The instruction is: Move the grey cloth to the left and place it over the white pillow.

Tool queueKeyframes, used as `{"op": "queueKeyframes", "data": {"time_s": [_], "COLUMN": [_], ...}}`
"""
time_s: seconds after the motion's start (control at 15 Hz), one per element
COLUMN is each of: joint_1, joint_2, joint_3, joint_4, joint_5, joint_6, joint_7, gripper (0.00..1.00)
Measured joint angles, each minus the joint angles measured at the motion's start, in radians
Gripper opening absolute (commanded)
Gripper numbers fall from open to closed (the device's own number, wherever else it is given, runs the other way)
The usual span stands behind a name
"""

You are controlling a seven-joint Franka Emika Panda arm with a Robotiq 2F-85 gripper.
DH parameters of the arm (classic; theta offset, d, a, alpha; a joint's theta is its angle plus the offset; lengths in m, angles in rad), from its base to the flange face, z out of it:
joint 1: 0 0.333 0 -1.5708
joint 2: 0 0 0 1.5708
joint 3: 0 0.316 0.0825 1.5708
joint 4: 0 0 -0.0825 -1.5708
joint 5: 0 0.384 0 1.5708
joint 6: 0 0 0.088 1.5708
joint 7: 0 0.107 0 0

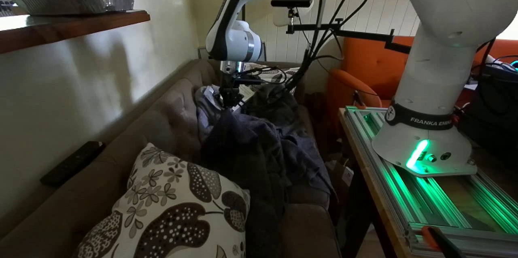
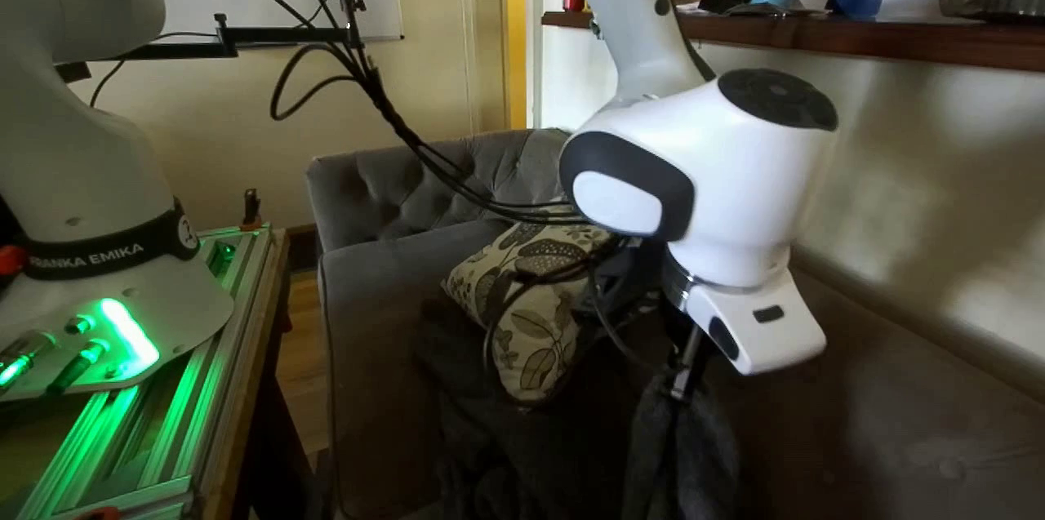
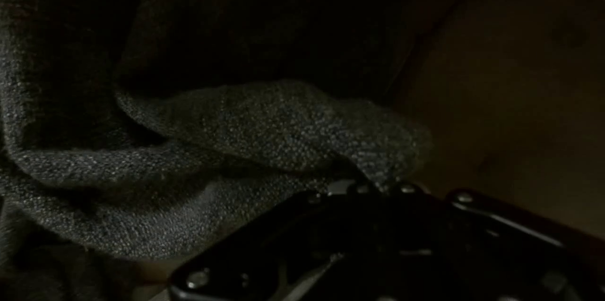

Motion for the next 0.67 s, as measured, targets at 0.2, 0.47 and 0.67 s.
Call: {"op": "queueKeyframes", "data": {"time_s": [0.2, 0.47, 0.67], "joint_1": [0.061, 0.075, 0.063], "joint_2": [-0.114, -0.128, -0.117], "joint_3": [0.045, 0.041, 0.038], "joint_4": [-0.128, -0.142, -0.136], "joint_5": [-0.004, -0.004, -0.004], "joint_6": [-0.004, -0.003, -0.003], "joint_7": [-0.057, -0.048, -0.051], "gripper": [0.04, 0.04, 0.01]}}
